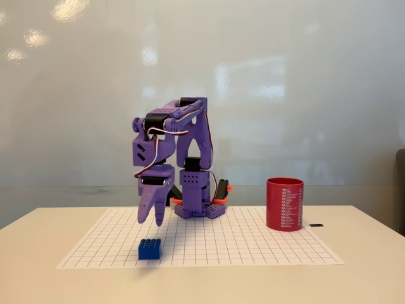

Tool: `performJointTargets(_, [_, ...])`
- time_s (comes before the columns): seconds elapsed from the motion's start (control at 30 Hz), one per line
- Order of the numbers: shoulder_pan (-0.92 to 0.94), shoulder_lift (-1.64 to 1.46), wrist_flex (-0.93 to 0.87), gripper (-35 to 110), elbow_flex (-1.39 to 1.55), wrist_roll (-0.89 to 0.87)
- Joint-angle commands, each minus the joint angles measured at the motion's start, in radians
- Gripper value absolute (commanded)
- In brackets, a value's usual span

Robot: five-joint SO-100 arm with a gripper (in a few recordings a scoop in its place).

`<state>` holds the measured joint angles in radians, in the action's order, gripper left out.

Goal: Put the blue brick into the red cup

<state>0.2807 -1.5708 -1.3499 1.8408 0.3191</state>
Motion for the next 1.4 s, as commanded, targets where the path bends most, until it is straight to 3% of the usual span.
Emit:
performJointTargets(0.0, [-0.006, 0.026, 0.018, 69, -0.015, 0.041])
performJointTargets(0.37, [0.003, 0.118, 0.069, 68, -0.048, 0.106])
performJointTargets(0.57, [-0.014, 0.109, 0.11, 19, -0.067, 0.178])
performJointTargets(0.6, [-0.021, 0.107, 0.11, 0, -0.067, 0.216])
performJointTargets(1.13, [-0.021, 0.043, 0.158, -1, -0.064, 0.163])
performJointTargets(1.37, [-0.017, -0.181, -0.026, -1, -0.407, 0.091])
